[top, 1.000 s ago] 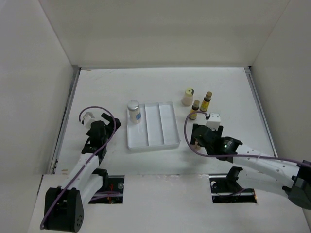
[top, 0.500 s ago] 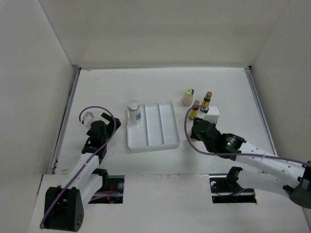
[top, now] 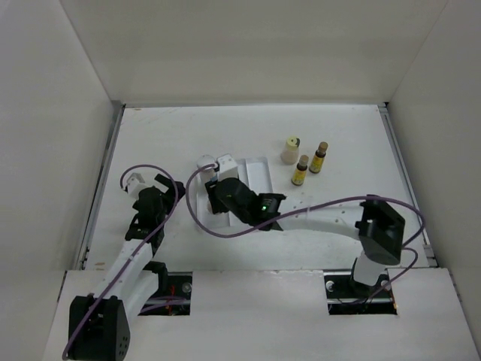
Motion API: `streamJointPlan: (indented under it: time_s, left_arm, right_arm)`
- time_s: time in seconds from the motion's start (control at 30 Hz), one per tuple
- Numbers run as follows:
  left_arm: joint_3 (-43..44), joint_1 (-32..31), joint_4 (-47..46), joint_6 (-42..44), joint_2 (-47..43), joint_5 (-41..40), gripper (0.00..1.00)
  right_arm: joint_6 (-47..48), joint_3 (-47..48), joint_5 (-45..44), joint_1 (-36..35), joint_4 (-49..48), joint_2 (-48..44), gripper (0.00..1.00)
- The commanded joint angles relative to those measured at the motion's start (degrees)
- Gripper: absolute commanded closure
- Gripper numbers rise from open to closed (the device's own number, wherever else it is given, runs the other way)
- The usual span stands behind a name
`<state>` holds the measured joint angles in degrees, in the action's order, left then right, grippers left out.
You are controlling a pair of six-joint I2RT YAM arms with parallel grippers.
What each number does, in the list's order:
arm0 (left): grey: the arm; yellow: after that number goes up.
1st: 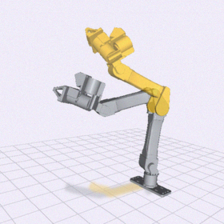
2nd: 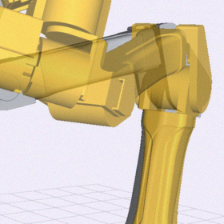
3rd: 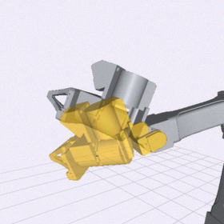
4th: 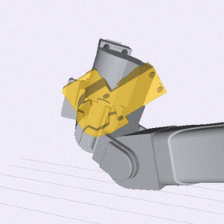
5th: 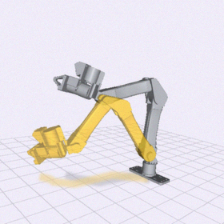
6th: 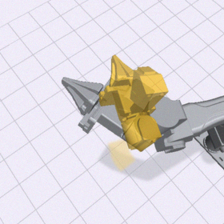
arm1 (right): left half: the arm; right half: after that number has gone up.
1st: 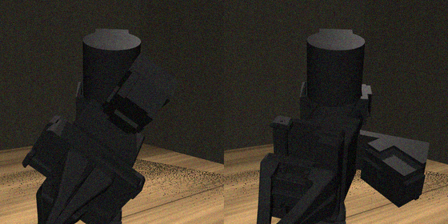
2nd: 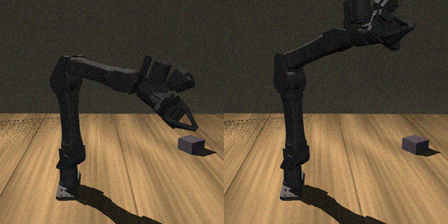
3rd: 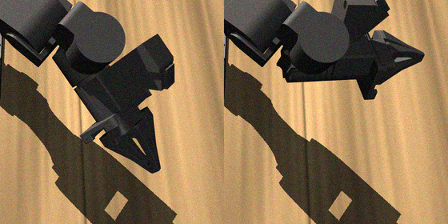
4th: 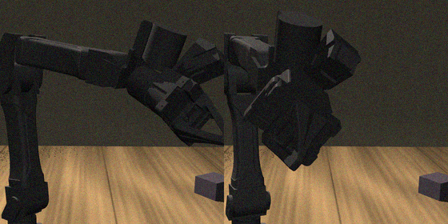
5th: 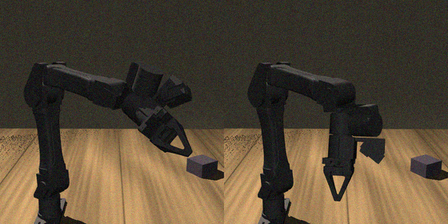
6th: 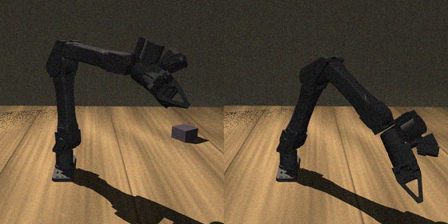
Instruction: Organize the condiment bottles
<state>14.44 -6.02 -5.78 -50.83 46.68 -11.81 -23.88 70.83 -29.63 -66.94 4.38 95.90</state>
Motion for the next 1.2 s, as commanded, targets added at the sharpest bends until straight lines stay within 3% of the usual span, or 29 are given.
streamJointPlan:
  time_s: [0.0,0.13,0.27,0.37,0.53,0.7,0.87,1.03,1.17]
  left_arm:
    - [0.9,0.5,-1.1,0.6,-0.5,-0.7,0.00]
    - [1.2,0.7,-1.4,0.2,0.2,-0.6,0.00]
    - [0.7,1.1,-1.5,0.1,-0.2,-0.8,0.00]
    - [0.9,1.1,-1.4,0.1,0.7,-0.5,0.00]
    - [0.9,1.2,-1.3,-0.1,0.1,-0.8,0.00]
    - [0.7,0.8,-1.6,-0.1,-0.3,-0.8,0.00]
    - [1.5,0.2,-1.8,-0.1,1.1,-0.8,0.00]
    - [1.7,0.2,-1.7,-0.1,1.4,-0.9,0.00]
    - [1.2,0.4,-2.4,-0.1,1.3,-1.0,0.00]
  right_arm:
    - [3.7,5.6,2.3,-0.9,-5.4,4.4,0.58]
    - [3.8,8.4,1.4,-1.2,-4.0,10.5,0.54]
    - [3.1,8.6,0.5,-2.0,-3.9,12.9,0.40]
    - [3.1,8.2,0.1,-2.3,-3.9,11.3,0.22]
    - [2.9,3.6,-0.4,-2.1,-4.4,2.0,0.10]
    - [1.0,-8.8,-1.3,4.7,-6.5,-14.6,0.09]
    - [-2.6,-18.3,-2.5,20.6,-2.2,-25.8,0.11]
    - [-1.0,-18.9,-3.4,30.6,1.2,-25.2,0.12]
    - [-0.1,-17.3,-2.8,34.0,1.1,-20.4,0.15]
